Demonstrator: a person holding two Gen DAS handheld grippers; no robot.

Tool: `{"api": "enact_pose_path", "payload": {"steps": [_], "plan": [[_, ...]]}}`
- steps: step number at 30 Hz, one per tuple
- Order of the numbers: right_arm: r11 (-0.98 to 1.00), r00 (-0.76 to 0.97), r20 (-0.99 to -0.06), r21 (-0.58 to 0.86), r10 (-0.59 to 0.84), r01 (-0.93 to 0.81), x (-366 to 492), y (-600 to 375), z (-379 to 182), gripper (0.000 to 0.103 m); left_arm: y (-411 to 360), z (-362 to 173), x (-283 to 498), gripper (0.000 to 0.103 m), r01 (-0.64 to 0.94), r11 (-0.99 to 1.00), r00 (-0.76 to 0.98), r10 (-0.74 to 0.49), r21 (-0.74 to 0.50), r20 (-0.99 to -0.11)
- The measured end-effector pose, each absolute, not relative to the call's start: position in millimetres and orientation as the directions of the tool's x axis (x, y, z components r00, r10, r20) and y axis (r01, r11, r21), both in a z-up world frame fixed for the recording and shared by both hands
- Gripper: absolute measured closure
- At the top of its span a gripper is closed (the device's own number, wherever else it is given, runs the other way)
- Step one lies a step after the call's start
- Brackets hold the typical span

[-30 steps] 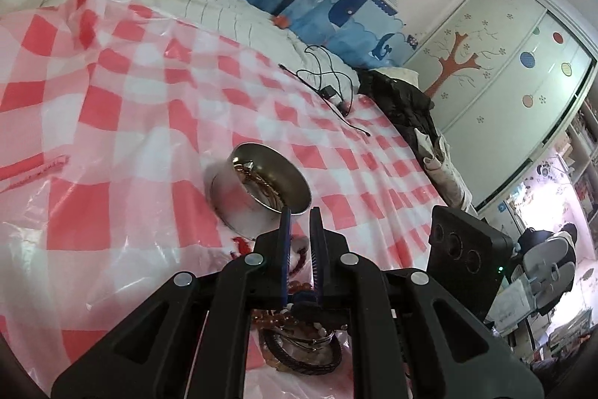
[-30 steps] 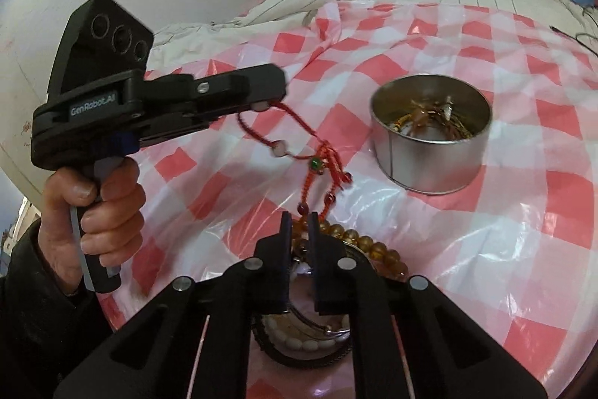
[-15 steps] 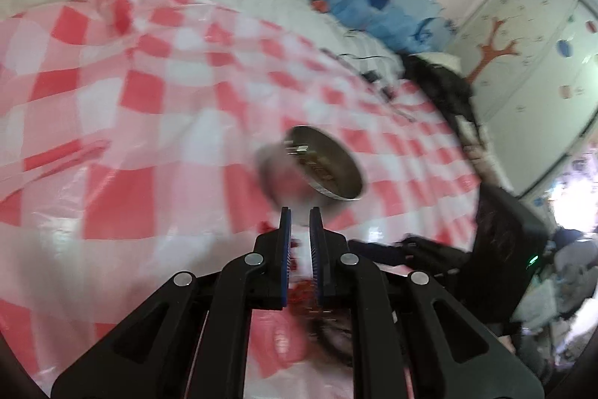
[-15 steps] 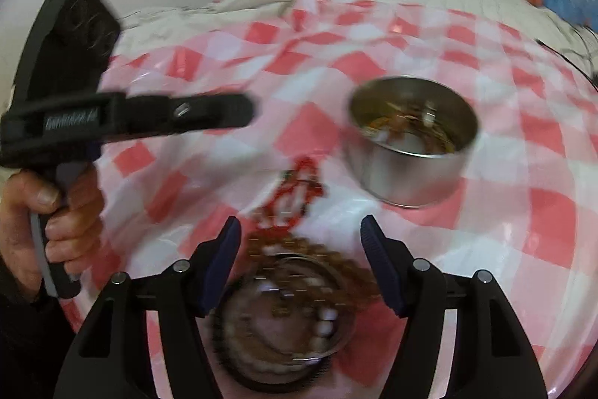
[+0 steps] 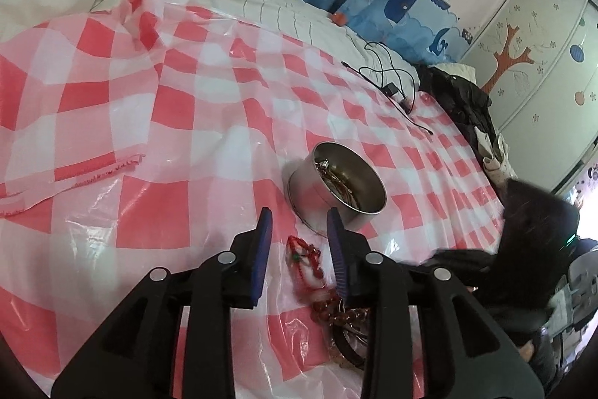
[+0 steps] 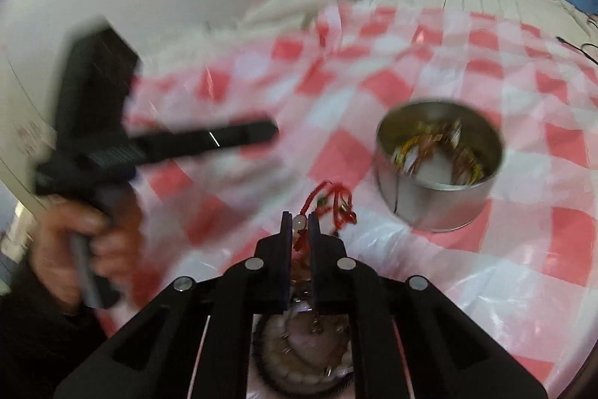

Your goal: Organize jewelry

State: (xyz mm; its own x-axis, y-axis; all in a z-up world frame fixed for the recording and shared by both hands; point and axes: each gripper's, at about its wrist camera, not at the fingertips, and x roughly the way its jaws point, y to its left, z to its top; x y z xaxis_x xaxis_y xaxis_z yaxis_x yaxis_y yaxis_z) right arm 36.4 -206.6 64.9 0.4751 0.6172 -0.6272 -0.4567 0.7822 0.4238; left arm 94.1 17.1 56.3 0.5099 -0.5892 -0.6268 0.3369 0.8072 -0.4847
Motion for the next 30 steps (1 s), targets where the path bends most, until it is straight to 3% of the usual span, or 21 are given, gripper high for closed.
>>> {"api": "enact_pose_path", "payload": {"steps": [1,7,11,13,14,16,17,18,19,20,21,30], "plan": [[0.774,0.481,-0.61,0.445,0.63,-0.45,33.9,-214.0,68.1,0.103,16.7,55.8,93.7,0.071,0.338,0.809,0.508,-0.587,-0.48,-0.63],[0.732,0.504,-0.539,0.578,0.674,-0.361,24.4,-263.0,63.2,0.102,3.3,54.3,90.8,0.067,0.379,0.816,0.49,-0.577,-0.436,-0.653],[0.762,0.479,-0.595,0.545,0.646,-0.35,32.4,-254.1,56.3,0.102,-9.6,51.4,89.2,0.064,0.412,0.829,0.483,-0.551,-0.379,-0.68],[0.827,0.475,-0.678,0.424,0.56,-0.37,37.1,-233.7,51.7,0.101,-10.2,48.8,90.7,0.064,0.405,0.83,0.479,-0.55,-0.383,-0.685],[0.842,0.468,-0.706,0.381,0.532,-0.382,36.7,-225.7,48.3,0.097,-9.8,48.9,91.1,0.064,0.4,0.833,0.481,-0.546,-0.383,-0.685],[0.848,0.442,-0.74,0.337,0.507,-0.408,42.2,-210.2,37.8,0.046,-6.7,50.4,91.9,0.063,0.391,0.836,0.49,-0.543,-0.385,-0.682],[0.855,0.438,-0.758,0.3,0.483,-0.424,46.9,-200.3,32.5,0.043,-5.3,50.8,92.1,0.063,0.389,0.835,0.492,-0.545,-0.389,-0.679],[0.856,0.423,-0.773,0.288,0.473,-0.43,50.1,-195.8,27.4,0.046,-4.2,51.5,91.9,0.063,0.387,0.835,0.495,-0.546,-0.392,-0.676],[0.847,0.405,-0.774,0.306,0.487,-0.434,53.4,-193.1,23.1,0.069,-4.0,51.4,91.8,0.063,0.387,0.835,0.496,-0.546,-0.391,-0.675],[0.844,0.388,-0.778,0.324,0.494,-0.427,55.4,-193.4,20.6,0.085,-4.0,51.2,91.8,0.062,0.389,0.835,0.495,-0.546,-0.39,-0.676],[0.842,0.392,-0.771,0.332,0.502,-0.426,54.3,-196.1,21.6,0.093,-3.8,51.1,91.8,0.062,0.389,0.834,0.494,-0.547,-0.39,-0.676],[0.729,0.52,-0.524,0.583,0.674,-0.359,22.6,-271.8,65.4,0.093,-12.7,49.1,88.9,0.061,0.424,0.84,0.489,-0.527,-0.339,-0.695]]}}
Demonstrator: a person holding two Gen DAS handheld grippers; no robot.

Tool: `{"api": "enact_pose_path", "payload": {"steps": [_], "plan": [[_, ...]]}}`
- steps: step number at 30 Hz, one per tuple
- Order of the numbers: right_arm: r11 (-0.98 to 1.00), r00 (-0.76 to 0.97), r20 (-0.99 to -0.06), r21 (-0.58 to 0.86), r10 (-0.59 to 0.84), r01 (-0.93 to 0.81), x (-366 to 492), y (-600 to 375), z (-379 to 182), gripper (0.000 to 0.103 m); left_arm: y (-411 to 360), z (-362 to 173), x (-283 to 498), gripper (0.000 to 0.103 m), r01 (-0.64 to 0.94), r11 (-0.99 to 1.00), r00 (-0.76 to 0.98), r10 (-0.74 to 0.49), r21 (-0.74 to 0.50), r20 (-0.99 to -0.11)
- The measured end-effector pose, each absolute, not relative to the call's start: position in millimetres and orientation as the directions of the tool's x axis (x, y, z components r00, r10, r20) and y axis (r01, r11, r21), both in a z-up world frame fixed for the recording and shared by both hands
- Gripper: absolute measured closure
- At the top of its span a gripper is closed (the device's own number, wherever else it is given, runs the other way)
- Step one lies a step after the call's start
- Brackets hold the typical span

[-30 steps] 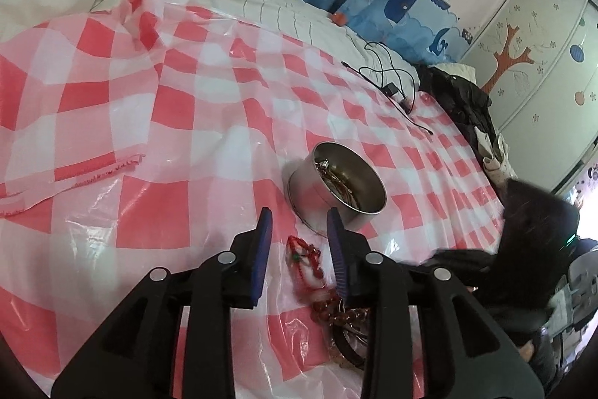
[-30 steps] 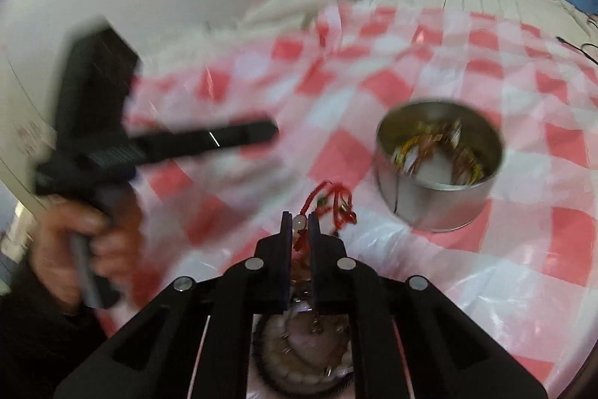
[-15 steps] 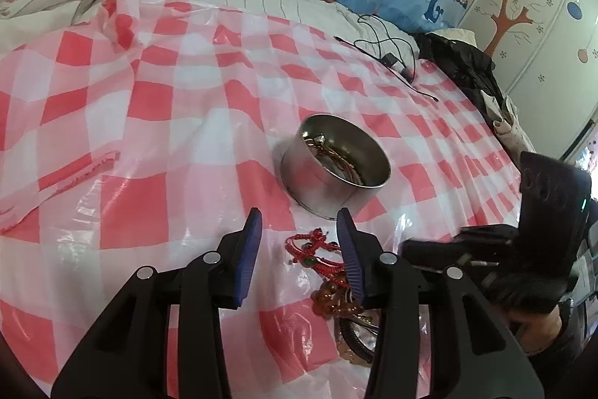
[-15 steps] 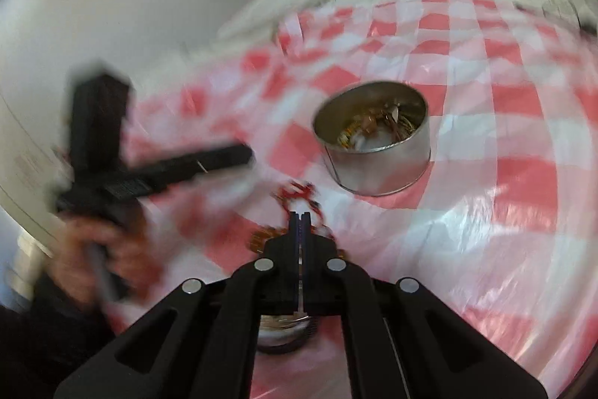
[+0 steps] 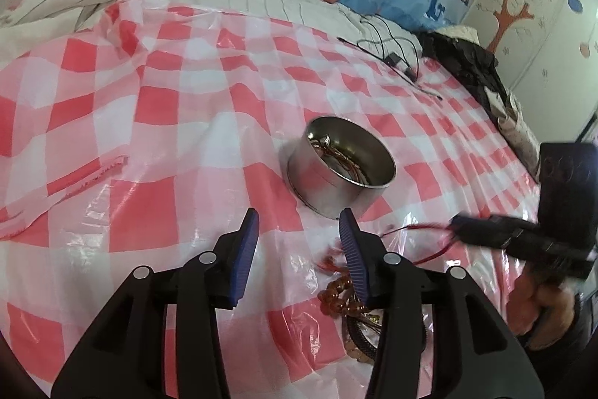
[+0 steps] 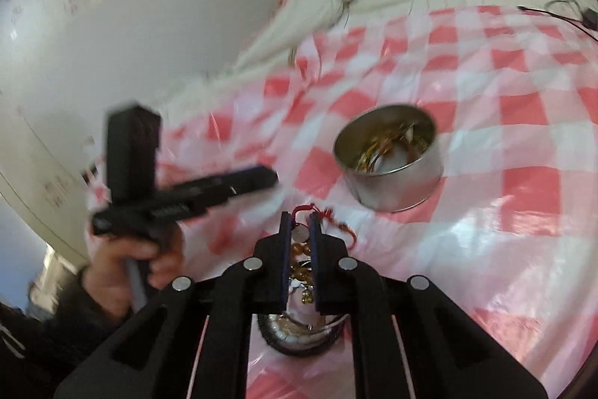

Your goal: Organize jewelry

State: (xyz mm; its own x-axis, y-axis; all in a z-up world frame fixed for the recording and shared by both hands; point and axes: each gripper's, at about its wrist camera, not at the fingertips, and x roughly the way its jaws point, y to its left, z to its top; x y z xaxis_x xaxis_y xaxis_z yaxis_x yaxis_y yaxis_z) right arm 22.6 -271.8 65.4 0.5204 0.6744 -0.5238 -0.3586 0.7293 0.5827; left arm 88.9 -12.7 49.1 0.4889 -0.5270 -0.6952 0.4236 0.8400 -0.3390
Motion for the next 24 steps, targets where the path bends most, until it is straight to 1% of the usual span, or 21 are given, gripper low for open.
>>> {"api": "enact_pose_path", "payload": {"steps": [4,8,10,14,17,18,19,20,21,22,24], "plan": [[0.701,0.546,-0.48,0.637,0.687,-0.322,24.4,-291.4,64.4,0.093,-35.9,48.8,80.6,0.06,0.518,0.813,0.475,-0.531,-0.265,-0.702],[0.701,0.552,-0.48,0.643,0.682,-0.308,26.4,-294.0,62.9,0.093,-57.9,49.3,72.5,0.058,0.595,0.76,0.426,-0.573,-0.26,-0.7],[0.697,0.555,-0.478,0.656,0.68,-0.289,26.4,-298.4,58.3,0.093,-69.4,48.5,67.9,0.054,0.635,0.727,0.386,-0.59,-0.26,-0.709],[0.69,0.573,-0.47,0.679,0.672,-0.252,27.8,-309.3,52.2,0.093,-95.6,39.9,62.4,0.054,0.683,0.695,0.332,-0.57,-0.225,-0.752],[0.686,0.616,-0.453,0.698,0.644,-0.204,26.6,-326.2,49.8,0.093,-109.8,31.2,62.4,0.054,0.699,0.684,0.299,-0.545,-0.209,-0.783],[0.683,0.628,-0.447,0.705,0.637,-0.191,26.2,-331.2,49.1,0.093,-112.5,27.9,60.7,0.057,0.704,0.681,0.29,-0.535,-0.202,-0.793],[0.679,0.639,-0.441,0.712,0.63,-0.178,25.8,-336.2,48.6,0.093,-114.1,25.3,59.5,0.073,0.708,0.681,0.289,-0.522,-0.187,-0.803],[0.676,0.649,-0.437,0.717,0.623,-0.167,25.4,-340.1,47.9,0.093,-114.3,23.8,59.2,0.08,0.711,0.679,0.285,-0.516,-0.183,-0.808],[0.674,0.651,-0.436,0.722,0.621,-0.159,25.9,-341.9,46.9,0.093,-114.3,23.7,59.5,0.094,0.712,0.677,0.283,-0.519,-0.186,-0.806],[0.671,0.65,-0.437,0.725,0.622,-0.155,26.6,-342.5,45.7,0.093,-113.4,25.1,59.2,0.102,0.712,0.678,0.289,-0.523,-0.185,-0.802],[0.666,0.642,-0.438,0.73,0.629,-0.155,28.2,-341.5,43.3,0.093,-111.4,27.8,60.8,0.103,0.702,0.69,0.309,-0.52,-0.178,-0.796]]}}
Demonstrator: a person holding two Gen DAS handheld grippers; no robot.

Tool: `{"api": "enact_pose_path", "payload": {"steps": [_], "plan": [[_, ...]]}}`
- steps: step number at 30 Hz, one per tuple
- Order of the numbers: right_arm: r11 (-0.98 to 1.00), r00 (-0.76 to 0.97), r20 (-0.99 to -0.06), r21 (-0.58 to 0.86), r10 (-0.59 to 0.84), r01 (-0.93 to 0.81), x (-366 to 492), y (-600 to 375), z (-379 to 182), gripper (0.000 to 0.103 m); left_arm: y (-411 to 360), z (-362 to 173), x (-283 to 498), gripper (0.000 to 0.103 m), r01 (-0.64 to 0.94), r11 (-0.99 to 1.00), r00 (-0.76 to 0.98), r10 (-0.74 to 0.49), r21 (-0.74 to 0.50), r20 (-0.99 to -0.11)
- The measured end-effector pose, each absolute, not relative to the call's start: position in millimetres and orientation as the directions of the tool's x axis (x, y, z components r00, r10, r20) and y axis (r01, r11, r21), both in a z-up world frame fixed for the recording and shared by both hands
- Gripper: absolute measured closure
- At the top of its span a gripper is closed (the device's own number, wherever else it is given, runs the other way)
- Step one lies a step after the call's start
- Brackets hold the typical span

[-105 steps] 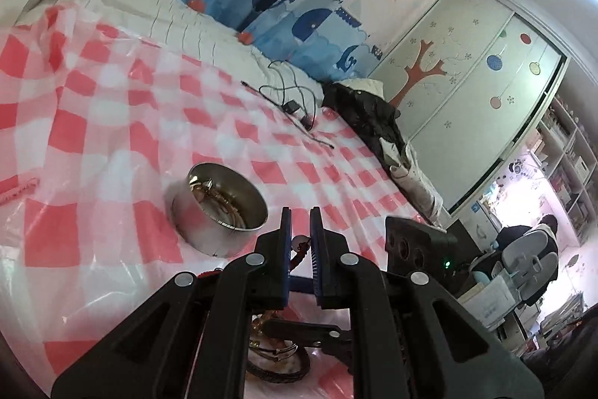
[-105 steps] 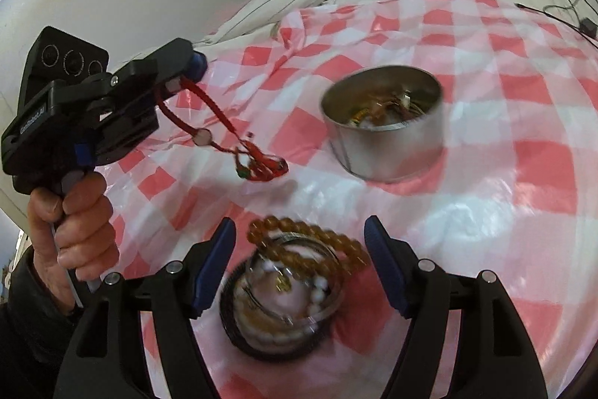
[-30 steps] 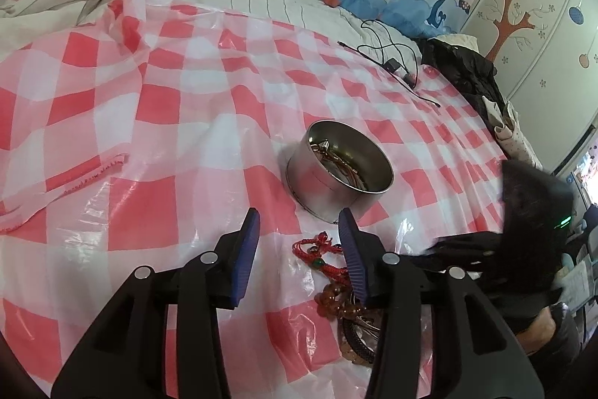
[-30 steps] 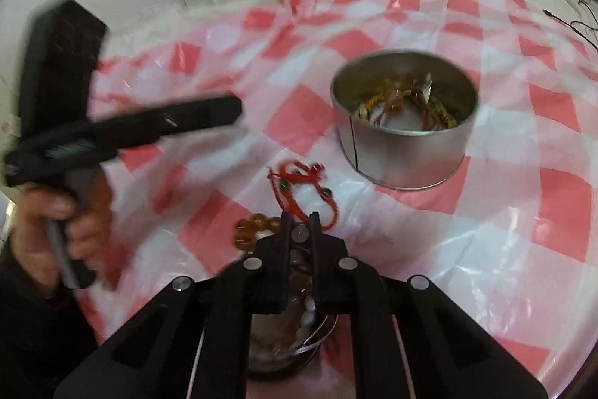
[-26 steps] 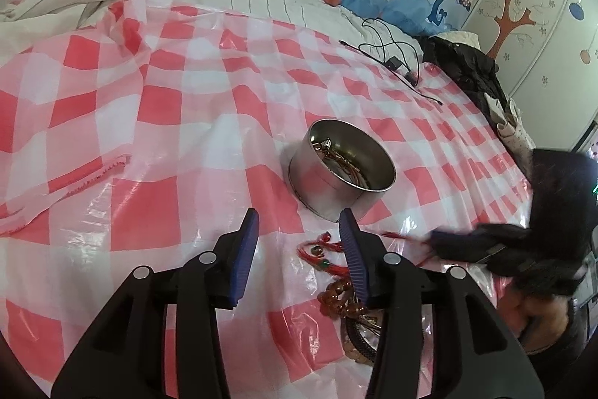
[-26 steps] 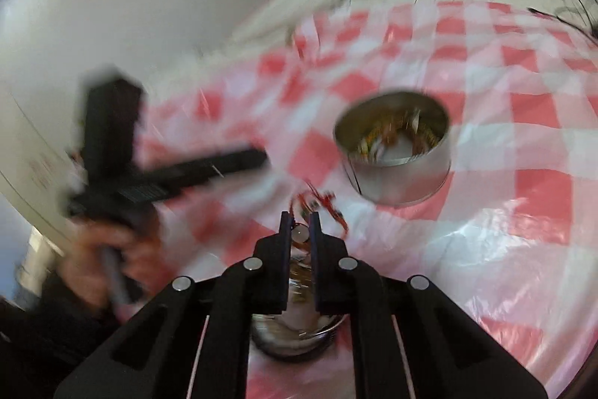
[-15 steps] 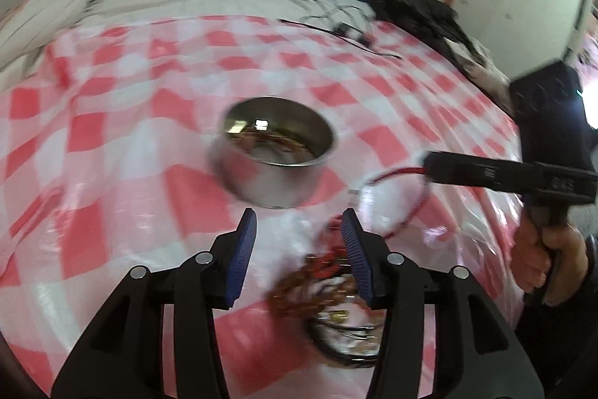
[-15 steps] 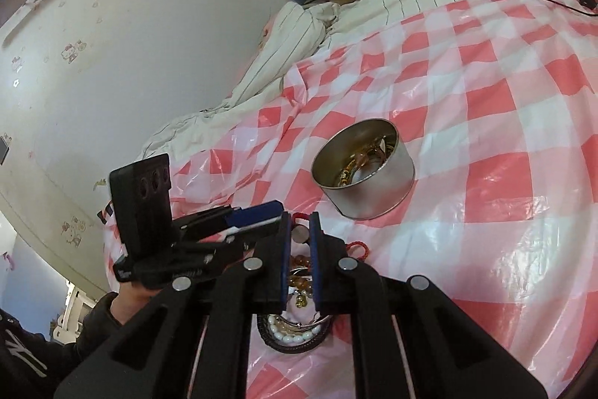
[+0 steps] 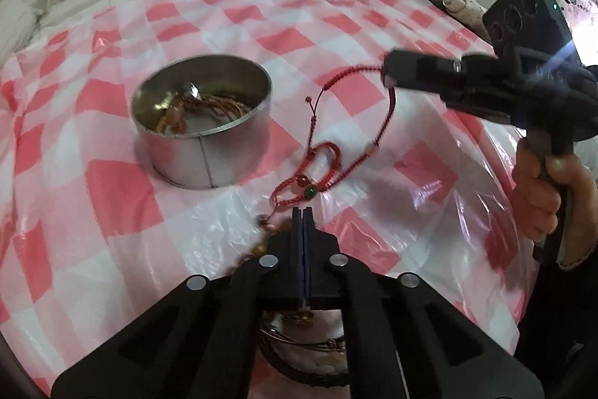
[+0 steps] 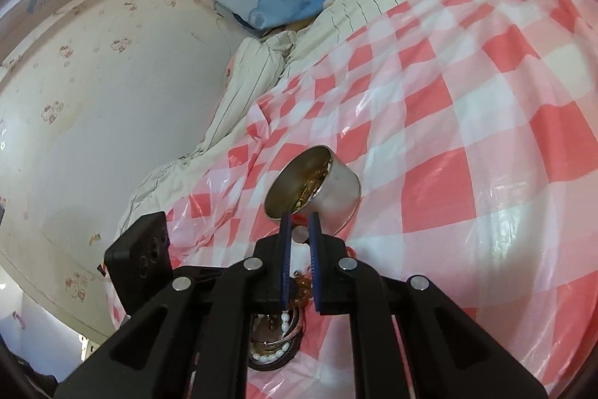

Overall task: Organize jewelry
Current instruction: 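Lift the red strand with the left tool and carry it over the tin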

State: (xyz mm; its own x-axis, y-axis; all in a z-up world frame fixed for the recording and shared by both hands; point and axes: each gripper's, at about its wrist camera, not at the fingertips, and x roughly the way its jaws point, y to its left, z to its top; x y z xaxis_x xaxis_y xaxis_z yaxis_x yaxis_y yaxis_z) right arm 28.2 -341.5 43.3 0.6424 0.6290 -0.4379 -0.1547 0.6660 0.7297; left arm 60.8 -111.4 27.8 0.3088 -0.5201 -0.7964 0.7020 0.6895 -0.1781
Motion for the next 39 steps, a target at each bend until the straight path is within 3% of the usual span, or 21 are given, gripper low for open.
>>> {"api": "enact_pose_path", "payload": {"steps": [3,5,6,7,11,13,16,25,31,36,39], "plan": [[0.663,0.632,-0.441,0.732,0.637,-0.158,29.8,-338.6,41.8,0.093,-109.7,36.6,63.5,0.101,0.694,0.697,0.335,-0.533,-0.179,-0.777],[0.658,0.629,-0.442,0.737,0.639,-0.151,30.1,-339.4,39.8,0.093,-113.2,40.2,64.2,0.076,0.709,0.681,0.324,-0.545,-0.183,-0.773],[0.657,0.629,-0.443,0.74,0.639,-0.147,30.1,-340.1,38.9,0.093,-118.1,40.4,63.8,0.044,0.717,0.68,0.339,-0.53,-0.151,-0.777],[0.653,0.628,-0.441,0.744,0.641,-0.143,30.0,-341.2,37.9,0.093,-123.5,40.6,64.3,0.039,0.717,0.687,0.363,-0.512,-0.118,-0.778],[0.649,0.63,-0.439,0.748,0.641,-0.139,29.2,-343.8,37.0,0.093,-138.8,32.7,72.6,0.041,0.711,0.69,0.327,-0.5,-0.14,-0.802],[0.646,0.639,-0.437,0.753,0.633,-0.124,28.3,-348.3,35.3,0.093,-141.7,20.7,76.1,0.082,0.703,0.699,0.3,-0.458,-0.13,-0.837],[0.638,0.653,-0.433,0.763,0.621,-0.101,28.8,-355.8,32.6,0.093,-139.7,20.1,76.2,0.094,0.708,0.692,0.29,-0.466,-0.139,-0.836],[0.652,0.679,-0.452,0.756,0.578,-0.052,28.6,-366.5,28.6,0.093,-128.2,52.2,67.2,0.094,0.736,0.655,0.303,-0.545,-0.171,-0.782],[0.692,0.621,-0.492,0.712,0.611,-0.116,35.9,-336.2,28.2,0.093,-129.5,58.4,55.2,0.094,0.791,0.561,0.199,-0.613,-0.243,-0.765],[0.703,0.625,-0.519,0.708,0.582,-0.066,37.6,-341.1,18.7,0.093,-118.5,82.6,47.1,0.094,0.816,0.455,0.141,-0.756,-0.357,-0.64],[0.704,0.638,-0.517,0.708,0.571,-0.056,36.1,-345.2,20.1,0.093,-99.2,92.2,56.6,0.094,0.781,0.489,0.191,-0.779,-0.389,-0.598]]}}
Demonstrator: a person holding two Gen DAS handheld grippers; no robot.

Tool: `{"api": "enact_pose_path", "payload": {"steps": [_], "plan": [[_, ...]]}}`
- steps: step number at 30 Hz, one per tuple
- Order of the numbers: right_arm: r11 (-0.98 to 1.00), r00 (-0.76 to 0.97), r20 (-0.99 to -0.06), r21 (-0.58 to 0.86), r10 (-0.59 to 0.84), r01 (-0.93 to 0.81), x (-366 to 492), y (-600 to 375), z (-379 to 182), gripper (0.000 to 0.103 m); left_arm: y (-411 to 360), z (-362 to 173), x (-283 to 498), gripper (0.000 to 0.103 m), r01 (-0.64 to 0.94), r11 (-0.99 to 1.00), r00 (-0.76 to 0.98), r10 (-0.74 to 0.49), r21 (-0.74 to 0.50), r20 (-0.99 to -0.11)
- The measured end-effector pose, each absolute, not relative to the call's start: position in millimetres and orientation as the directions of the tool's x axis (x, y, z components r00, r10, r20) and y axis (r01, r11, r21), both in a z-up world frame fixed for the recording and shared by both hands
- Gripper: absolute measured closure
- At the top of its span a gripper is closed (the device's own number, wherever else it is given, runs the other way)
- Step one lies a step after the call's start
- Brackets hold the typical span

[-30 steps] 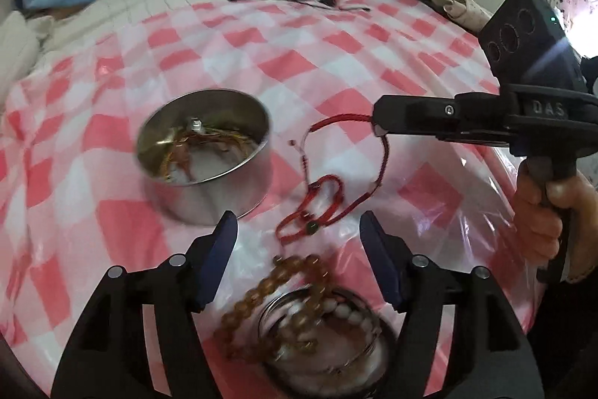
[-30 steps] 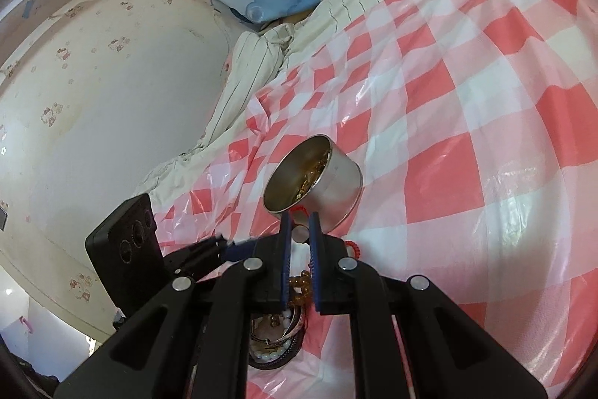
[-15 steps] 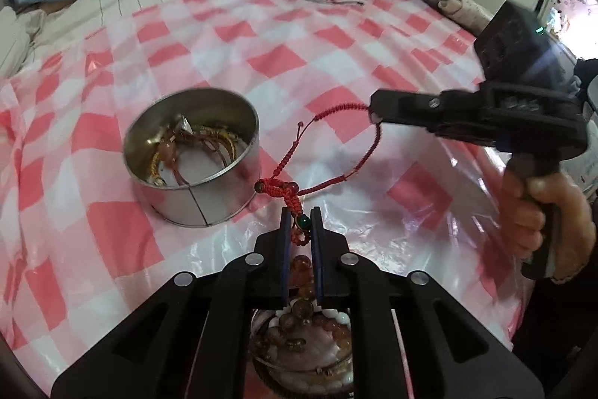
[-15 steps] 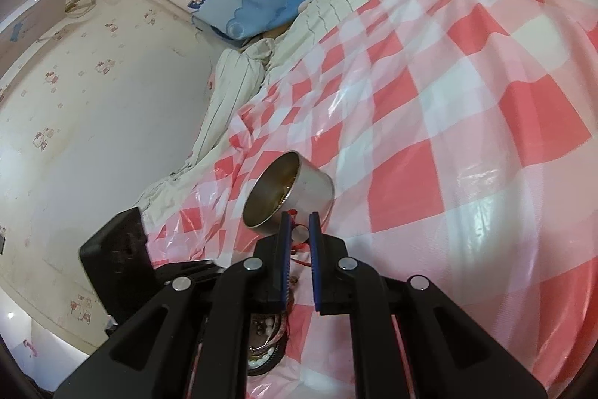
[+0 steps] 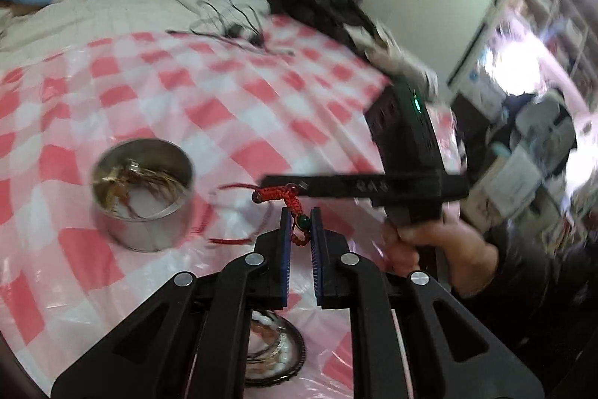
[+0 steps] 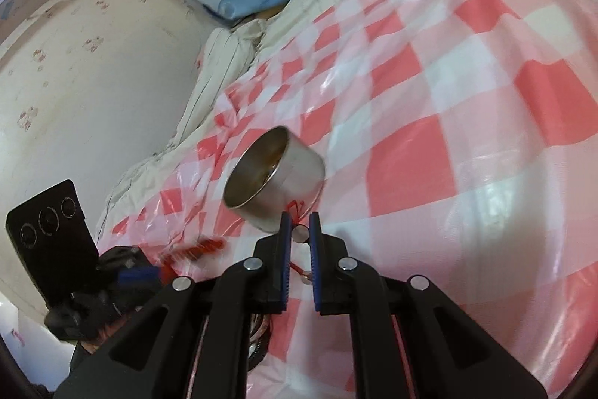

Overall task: Organize jewelry
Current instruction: 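Lift the red strand with the left tool and carry it over the tin, then open the left tool to drop the red strand into the tin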

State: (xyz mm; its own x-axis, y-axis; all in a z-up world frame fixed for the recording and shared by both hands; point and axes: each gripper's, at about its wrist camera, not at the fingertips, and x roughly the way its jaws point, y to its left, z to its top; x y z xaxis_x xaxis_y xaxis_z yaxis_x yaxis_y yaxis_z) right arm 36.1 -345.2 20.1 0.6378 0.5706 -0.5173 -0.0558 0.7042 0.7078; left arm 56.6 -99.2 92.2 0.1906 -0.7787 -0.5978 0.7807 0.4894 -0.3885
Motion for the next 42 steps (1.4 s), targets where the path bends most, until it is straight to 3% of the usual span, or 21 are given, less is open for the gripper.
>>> {"api": "enact_pose_path", "payload": {"steps": [3,10,14,24,26,28,33,38,42], "plan": [[0.691,0.65,-0.49,0.719,0.58,-0.074,34.6,-346.3,25.4,0.093,-84.2,97.9,66.4,0.094,0.744,0.553,0.261,-0.758,-0.376,-0.598],[0.612,0.718,-0.297,0.758,0.63,-0.224,35.6,-349.9,76.3,0.093,-63.5,102.9,93.7,0.094,0.646,0.666,0.382,-0.705,-0.373,-0.598],[0.6,0.709,-0.27,0.755,0.652,-0.265,51.5,-341.2,95.4,0.093,-64.9,100.9,103.7,0.094,0.628,0.702,0.417,-0.668,-0.336,-0.616],[0.604,0.656,-0.322,0.754,0.683,-0.259,93.5,-314.9,84.3,0.093,-75.8,91.6,118.8,0.093,0.633,0.714,0.409,-0.638,-0.3,-0.653],[0.669,0.618,-0.426,0.708,0.66,-0.226,108.8,-303.5,73.2,0.092,-83.4,81.6,126.1,0.089,0.623,0.735,0.403,-0.594,-0.266,-0.696],[0.748,0.605,-0.532,0.641,0.593,-0.17,118.6,-295.6,58.0,0.075,-89.1,66.8,132.0,0.075,0.593,0.771,0.398,-0.531,-0.233,-0.748],[0.774,0.622,-0.545,0.612,0.562,-0.162,100.4,-300.5,59.4,0.075,-86.8,76.6,121.3,0.06,0.597,0.777,0.438,-0.523,-0.198,-0.731],[0.806,0.622,-0.572,0.566,0.534,-0.171,53.8,-309.4,59.7,0.062,-77.3,78.8,102.7,0.053,0.576,0.806,0.48,-0.469,-0.137,-0.742],[0.807,0.595,-0.601,0.573,0.534,-0.145,22.2,-315.6,42.6,0.06,-71.5,76.5,77.2,0.05,0.593,0.801,0.479,-0.434,-0.083,-0.763]]}}
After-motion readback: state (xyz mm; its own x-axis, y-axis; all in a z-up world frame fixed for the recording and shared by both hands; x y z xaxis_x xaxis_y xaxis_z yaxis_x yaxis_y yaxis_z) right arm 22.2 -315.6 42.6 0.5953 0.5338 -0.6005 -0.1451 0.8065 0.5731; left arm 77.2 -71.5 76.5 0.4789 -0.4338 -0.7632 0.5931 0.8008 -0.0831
